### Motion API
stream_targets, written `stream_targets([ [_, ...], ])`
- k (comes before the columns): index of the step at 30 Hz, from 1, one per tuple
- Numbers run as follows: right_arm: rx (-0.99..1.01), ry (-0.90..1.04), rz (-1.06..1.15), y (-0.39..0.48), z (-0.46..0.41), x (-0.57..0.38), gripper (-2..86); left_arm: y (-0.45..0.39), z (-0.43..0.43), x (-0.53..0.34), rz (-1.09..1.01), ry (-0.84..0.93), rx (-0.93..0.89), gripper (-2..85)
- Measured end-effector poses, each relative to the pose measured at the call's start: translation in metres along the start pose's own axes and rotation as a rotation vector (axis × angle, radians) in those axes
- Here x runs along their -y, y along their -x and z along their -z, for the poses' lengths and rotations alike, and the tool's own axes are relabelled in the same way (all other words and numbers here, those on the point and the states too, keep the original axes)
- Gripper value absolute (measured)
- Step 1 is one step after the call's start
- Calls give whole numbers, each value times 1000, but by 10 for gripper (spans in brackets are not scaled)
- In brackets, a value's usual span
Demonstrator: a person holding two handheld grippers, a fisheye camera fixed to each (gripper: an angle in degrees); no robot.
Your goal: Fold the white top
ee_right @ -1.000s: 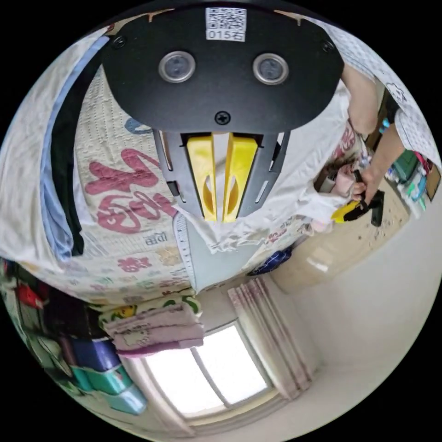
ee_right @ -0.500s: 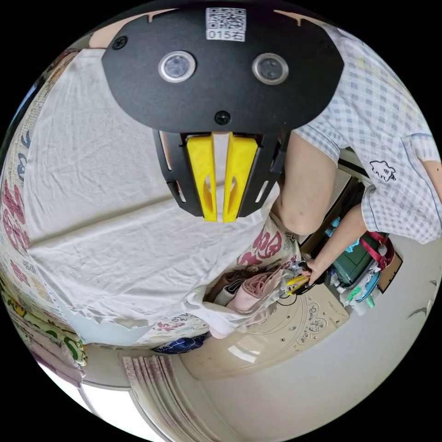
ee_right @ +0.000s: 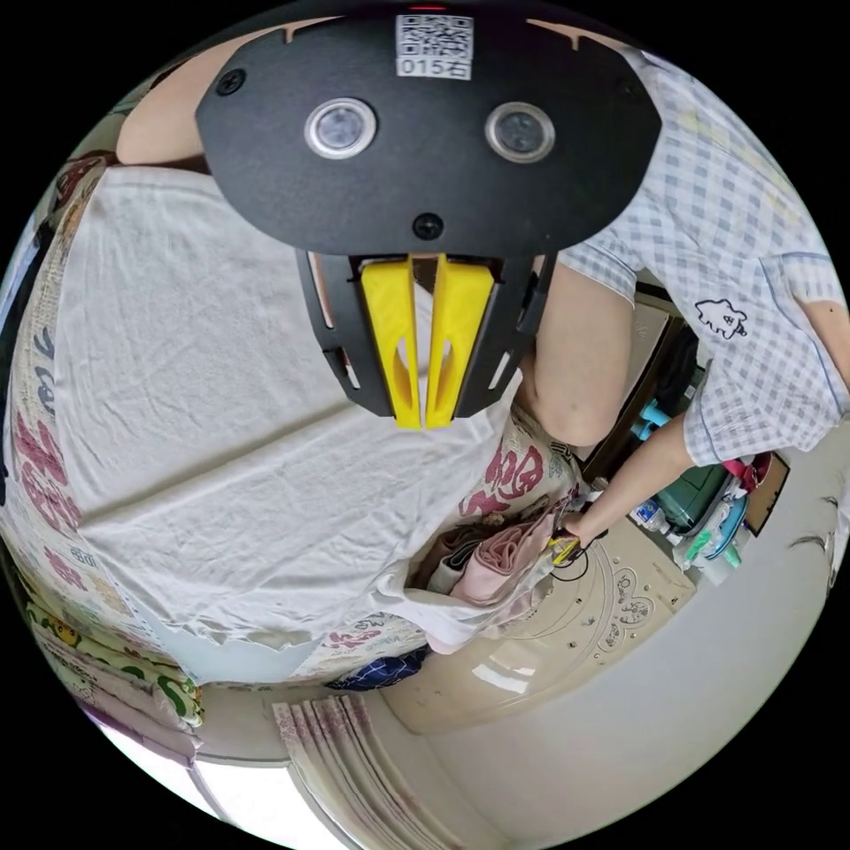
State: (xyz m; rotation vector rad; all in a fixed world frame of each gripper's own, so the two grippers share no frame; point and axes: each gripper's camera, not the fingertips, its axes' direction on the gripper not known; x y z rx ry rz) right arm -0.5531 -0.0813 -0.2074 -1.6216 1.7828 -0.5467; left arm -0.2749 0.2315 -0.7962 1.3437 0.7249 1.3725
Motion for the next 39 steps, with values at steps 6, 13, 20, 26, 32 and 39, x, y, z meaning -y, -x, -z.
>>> stream_targets([
  [6,80,-26,-79,-15,13,-11,-3,-28,-5,-19,-71,42,-86,12],
  [13,108,-57,-119,-29,40,-16,2,-218,26,-125,-816,126,-291,1],
  [20,265,-255,-326,-63,88,-7,76,-315,-13,-385,-1412,633,-513,3],
  [26,479,-218,-498,-104,79,27,166,-265,-76,-518,-1350,1058,-541,5],
  [32,687,-295,-649,-120,65,31,157,-266,-82,-582,-1620,1165,-569,14],
  [39,496,-345,-769,-134,107,27,10,-273,-104,-594,-1577,1183,-596,97],
])
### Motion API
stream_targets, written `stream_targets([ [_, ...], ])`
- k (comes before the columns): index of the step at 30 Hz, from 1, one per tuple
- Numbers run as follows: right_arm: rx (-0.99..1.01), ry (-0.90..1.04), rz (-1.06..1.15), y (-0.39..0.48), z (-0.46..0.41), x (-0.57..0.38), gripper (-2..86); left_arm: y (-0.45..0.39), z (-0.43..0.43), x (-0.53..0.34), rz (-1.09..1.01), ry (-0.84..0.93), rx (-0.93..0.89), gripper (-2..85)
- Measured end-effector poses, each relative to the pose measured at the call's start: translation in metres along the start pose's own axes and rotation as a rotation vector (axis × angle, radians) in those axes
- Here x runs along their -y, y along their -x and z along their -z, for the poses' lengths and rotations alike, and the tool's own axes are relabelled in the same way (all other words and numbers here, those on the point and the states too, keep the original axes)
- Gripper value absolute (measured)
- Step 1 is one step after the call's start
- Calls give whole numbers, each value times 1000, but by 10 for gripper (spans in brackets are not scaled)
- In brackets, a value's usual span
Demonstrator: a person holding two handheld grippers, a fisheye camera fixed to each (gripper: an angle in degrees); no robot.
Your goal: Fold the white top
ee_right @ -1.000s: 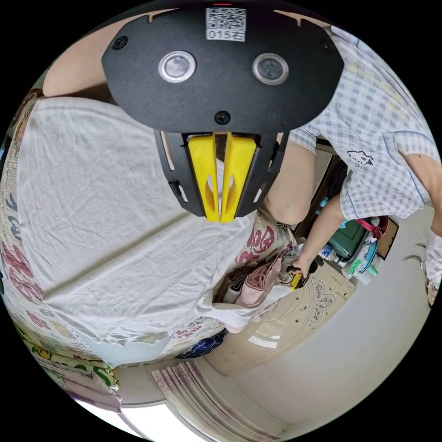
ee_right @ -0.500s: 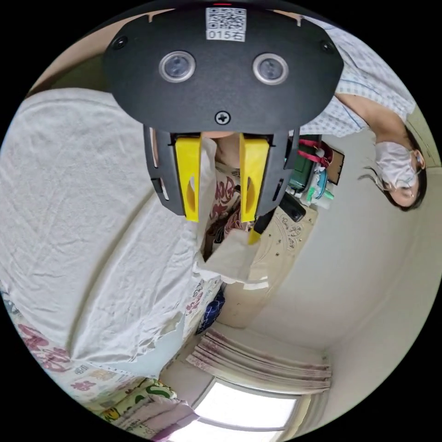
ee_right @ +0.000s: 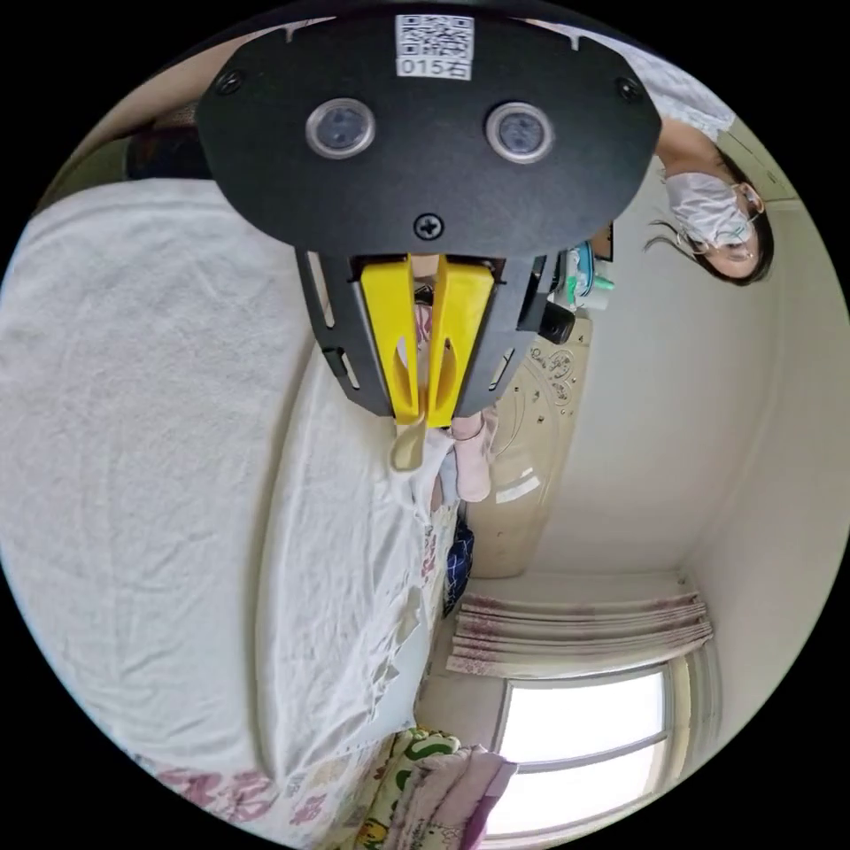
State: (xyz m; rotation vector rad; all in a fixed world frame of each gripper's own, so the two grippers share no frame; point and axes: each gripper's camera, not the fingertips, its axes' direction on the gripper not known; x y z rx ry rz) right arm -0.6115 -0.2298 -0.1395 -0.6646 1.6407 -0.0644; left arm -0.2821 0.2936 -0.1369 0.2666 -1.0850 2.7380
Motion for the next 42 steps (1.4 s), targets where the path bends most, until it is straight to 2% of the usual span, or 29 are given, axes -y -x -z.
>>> stream_targets([
  [4,-79,-120,159,46,52,2,5,31,20,6,98,-59,88,107],
  [8,-115,-220,205,69,101,1,4,77,30,6,245,9,278,98],
  [11,-127,-274,181,68,127,-2,4,124,30,-7,454,68,271,91],
  [14,-157,-298,160,63,143,-7,4,156,31,-20,573,68,217,87],
  [24,-188,-337,93,52,172,-18,4,175,23,-6,530,93,423,53],
  [38,-177,-367,83,65,206,-9,4,212,-21,32,489,220,681,97],
  [42,-174,-366,76,63,211,-6,4,228,-30,35,569,247,718,105],
])
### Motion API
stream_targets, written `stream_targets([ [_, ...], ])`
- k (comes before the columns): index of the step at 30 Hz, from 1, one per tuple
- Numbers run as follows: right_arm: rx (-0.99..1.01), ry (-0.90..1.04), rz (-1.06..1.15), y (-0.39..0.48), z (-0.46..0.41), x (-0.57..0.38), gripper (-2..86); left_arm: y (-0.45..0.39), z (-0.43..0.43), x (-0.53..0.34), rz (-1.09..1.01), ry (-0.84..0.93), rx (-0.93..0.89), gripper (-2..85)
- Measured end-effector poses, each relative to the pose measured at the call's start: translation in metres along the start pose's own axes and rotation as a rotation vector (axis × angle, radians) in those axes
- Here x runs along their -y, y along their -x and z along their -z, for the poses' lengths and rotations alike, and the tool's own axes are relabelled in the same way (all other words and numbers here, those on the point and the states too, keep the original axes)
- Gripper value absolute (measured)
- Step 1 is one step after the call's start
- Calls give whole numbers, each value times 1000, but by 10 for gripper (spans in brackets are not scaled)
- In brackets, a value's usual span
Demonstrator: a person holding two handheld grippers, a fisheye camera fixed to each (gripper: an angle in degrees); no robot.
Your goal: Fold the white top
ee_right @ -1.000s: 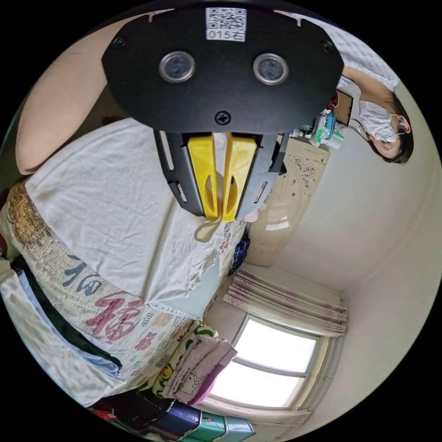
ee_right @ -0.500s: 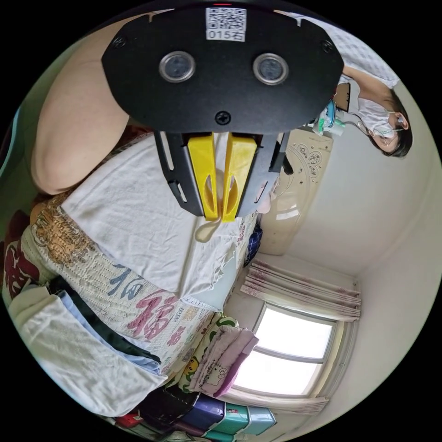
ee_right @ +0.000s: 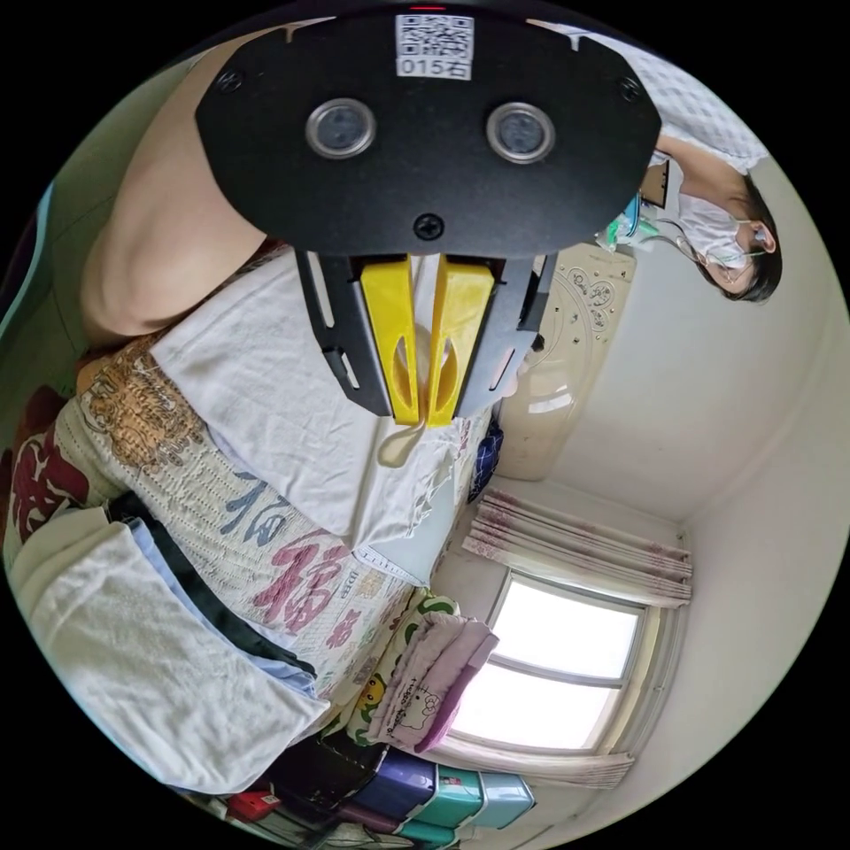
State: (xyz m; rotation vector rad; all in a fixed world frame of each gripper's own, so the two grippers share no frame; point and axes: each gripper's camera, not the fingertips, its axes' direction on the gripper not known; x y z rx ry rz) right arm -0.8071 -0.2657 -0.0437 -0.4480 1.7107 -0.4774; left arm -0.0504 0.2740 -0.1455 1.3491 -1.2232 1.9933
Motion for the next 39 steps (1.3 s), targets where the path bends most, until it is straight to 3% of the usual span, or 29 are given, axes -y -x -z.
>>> stream_targets([
  [4,9,3,-22,-6,-2,3,5,15,-27,5,63,81,-66,94],
  [10,12,6,-39,-11,-7,4,5,42,-20,4,136,30,-167,39],
  [14,-74,44,-21,-11,-14,2,4,52,2,9,169,-30,-123,36],
  [19,-293,153,32,-15,-41,-6,5,44,-15,16,128,47,-56,42],
  [23,-339,205,26,-23,-55,-15,7,38,-17,23,99,78,-40,56],
  [31,-406,119,59,-19,-42,-17,25,14,11,32,27,41,-50,107],
  [34,-390,144,80,-21,-48,-11,50,-17,35,33,-137,-16,-184,106],
  [39,-440,196,108,-21,-77,-1,71,-128,40,23,-464,72,-728,102],
])
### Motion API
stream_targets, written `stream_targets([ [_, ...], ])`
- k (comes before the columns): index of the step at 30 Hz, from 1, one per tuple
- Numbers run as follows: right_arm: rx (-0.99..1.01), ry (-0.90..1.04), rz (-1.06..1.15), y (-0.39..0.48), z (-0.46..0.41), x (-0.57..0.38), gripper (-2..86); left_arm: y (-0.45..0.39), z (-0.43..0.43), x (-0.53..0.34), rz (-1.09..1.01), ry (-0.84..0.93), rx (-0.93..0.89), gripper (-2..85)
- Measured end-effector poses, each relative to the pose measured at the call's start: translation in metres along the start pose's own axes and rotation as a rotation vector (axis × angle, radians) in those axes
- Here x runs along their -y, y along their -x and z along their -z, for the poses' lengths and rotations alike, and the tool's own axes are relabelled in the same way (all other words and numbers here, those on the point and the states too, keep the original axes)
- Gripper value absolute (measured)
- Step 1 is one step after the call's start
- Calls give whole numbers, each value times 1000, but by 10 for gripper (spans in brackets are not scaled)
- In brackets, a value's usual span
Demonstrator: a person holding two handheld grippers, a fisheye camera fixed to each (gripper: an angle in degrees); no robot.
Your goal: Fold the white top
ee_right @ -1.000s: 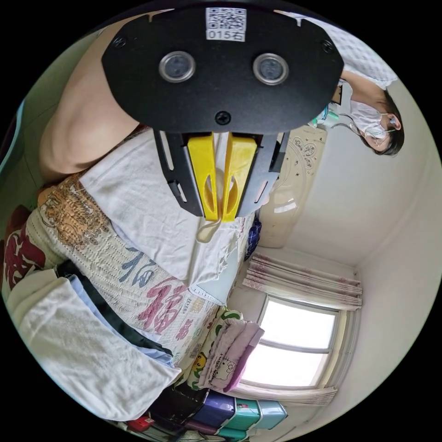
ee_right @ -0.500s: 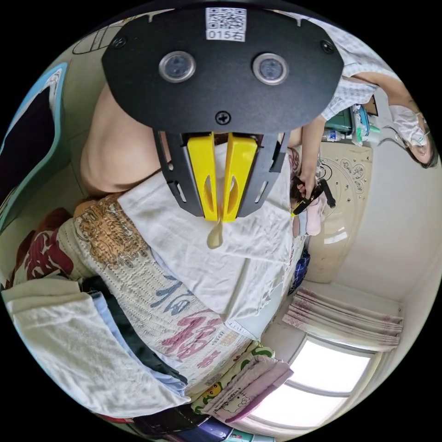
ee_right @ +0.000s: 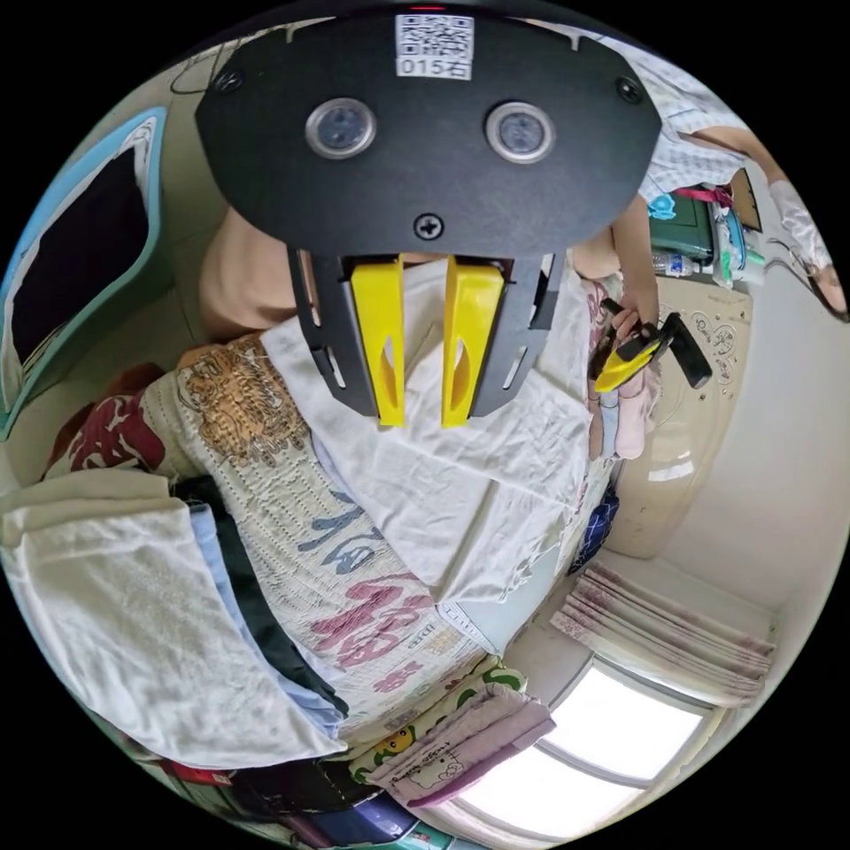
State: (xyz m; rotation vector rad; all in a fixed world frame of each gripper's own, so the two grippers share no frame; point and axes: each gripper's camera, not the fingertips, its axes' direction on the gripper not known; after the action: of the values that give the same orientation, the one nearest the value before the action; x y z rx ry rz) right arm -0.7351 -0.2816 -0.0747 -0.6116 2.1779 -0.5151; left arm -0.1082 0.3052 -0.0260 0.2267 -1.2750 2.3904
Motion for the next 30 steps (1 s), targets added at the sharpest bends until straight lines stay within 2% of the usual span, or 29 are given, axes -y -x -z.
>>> stream_targets([
  [2,-43,32,24,6,-12,5,73,-53,-51,22,-129,66,-151,103],
  [8,-36,42,-25,-2,-21,12,65,-139,-145,53,-295,148,-153,107],
  [14,-49,-68,-49,-3,-17,8,82,-159,-172,62,-316,121,-52,105],
  [17,-75,-33,-57,-4,-25,14,85,-160,-176,67,-297,110,-20,104],
  [20,-73,3,-67,-5,-33,21,78,-159,-198,77,-258,209,30,98],
  [25,-102,11,-73,-5,-39,24,29,-154,-205,82,-231,230,36,53],
  [30,-177,-8,-46,4,-45,26,7,-155,-186,71,-277,140,1,22],
])
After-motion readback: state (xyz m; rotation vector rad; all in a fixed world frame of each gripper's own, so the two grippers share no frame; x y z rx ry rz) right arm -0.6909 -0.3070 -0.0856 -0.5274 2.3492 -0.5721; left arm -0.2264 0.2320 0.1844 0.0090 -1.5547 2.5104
